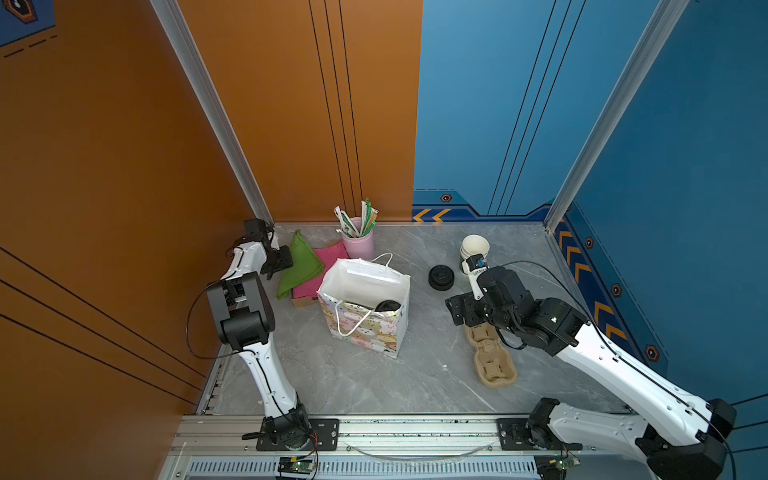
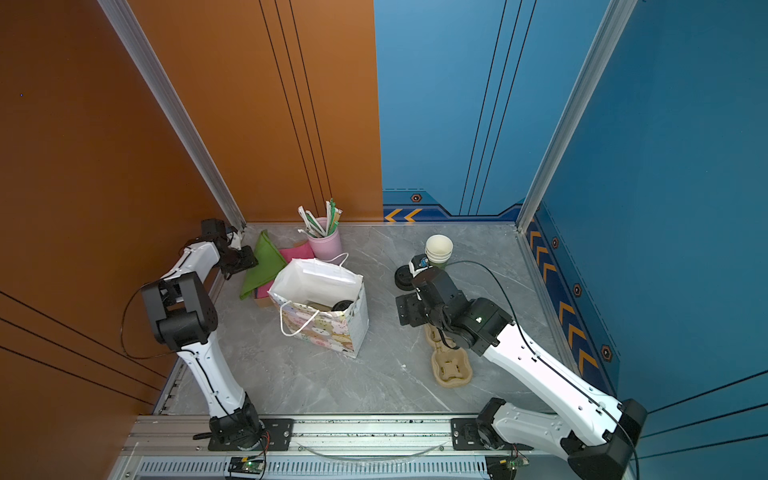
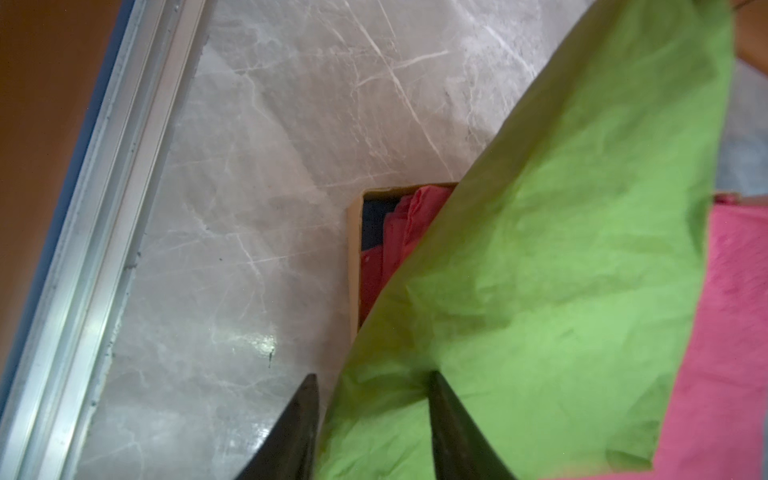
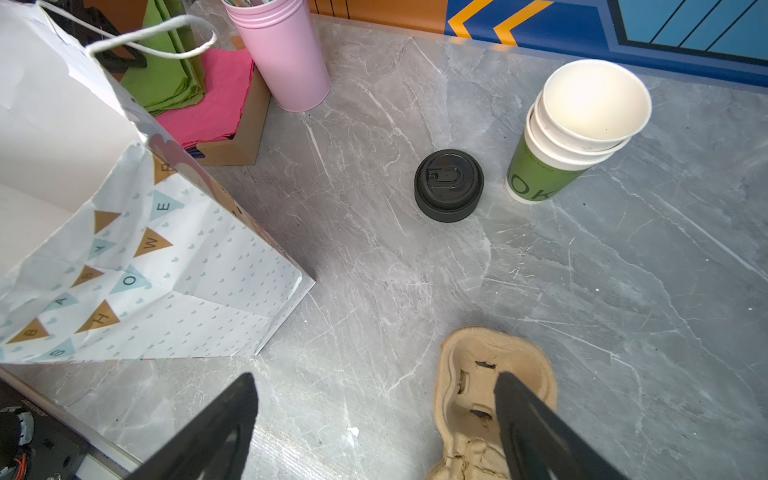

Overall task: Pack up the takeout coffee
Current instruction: 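Raise the green napkin off the box with the left gripper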

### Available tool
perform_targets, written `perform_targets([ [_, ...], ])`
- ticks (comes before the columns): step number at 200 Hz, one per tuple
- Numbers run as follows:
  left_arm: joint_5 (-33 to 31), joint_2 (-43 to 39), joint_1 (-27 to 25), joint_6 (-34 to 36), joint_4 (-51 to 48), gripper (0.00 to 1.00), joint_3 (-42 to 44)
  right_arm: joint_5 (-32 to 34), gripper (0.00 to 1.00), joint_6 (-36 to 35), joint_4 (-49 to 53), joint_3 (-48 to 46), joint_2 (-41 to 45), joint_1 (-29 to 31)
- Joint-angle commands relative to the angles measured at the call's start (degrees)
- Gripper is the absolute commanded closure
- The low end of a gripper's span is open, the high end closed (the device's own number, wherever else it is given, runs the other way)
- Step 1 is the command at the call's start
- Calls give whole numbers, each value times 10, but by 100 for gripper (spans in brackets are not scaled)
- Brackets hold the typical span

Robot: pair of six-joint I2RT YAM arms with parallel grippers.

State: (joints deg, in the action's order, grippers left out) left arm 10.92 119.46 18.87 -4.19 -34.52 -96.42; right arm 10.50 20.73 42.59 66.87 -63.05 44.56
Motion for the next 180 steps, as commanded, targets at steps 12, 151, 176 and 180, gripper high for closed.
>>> perform_targets([
  [12, 11, 14, 6, 2, -10, 78, -12, -6, 10, -13, 5, -4, 1, -3],
  [151, 58, -111, 5, -35, -11, 100, -7, -6, 10, -17, 5, -6, 11, -3],
  [176, 70, -154, -1, -41, -11, 100, -1, -7, 10, -20, 4, -2, 14, -2],
  [180, 69, -160, -1, -42, -10, 100, 1, -7, 10, -21, 4, -2, 14, -2],
])
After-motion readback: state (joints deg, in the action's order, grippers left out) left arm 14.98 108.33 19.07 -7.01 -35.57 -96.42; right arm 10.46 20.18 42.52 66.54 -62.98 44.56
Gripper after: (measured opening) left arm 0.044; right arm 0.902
